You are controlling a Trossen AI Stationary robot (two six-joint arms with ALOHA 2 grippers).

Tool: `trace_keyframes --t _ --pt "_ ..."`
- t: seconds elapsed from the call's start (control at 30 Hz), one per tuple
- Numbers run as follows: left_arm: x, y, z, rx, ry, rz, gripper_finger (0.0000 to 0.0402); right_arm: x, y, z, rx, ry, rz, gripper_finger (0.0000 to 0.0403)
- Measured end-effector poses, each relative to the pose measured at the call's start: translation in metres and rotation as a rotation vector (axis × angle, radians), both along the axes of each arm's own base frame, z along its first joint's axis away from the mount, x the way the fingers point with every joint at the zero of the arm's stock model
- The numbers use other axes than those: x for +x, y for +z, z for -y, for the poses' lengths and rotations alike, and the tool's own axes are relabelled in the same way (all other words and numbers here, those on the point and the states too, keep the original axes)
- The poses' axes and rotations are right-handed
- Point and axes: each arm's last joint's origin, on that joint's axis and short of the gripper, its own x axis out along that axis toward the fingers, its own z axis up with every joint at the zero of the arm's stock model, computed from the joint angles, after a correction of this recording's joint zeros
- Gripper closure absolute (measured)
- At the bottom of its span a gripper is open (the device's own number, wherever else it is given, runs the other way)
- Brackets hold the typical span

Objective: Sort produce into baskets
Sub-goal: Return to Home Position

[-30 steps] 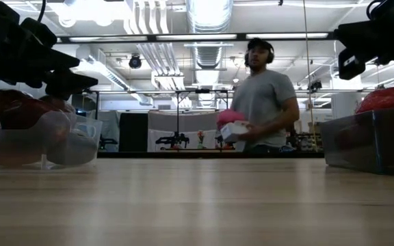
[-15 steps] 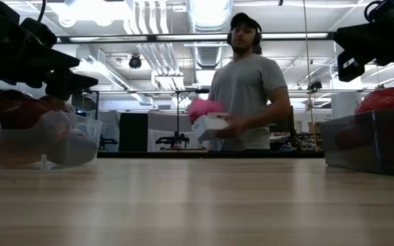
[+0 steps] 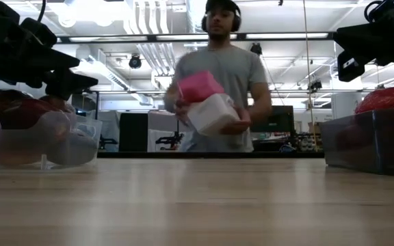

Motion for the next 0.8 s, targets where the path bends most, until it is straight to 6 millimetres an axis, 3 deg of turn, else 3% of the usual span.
trace_keyframes --t 0.8 --pt "0.0000 0.0000 0.0000 0.000 0.000 0.000 0.0074 0.0000 0.0000 0.0000 0.000 0.000 0.000 0.0369"
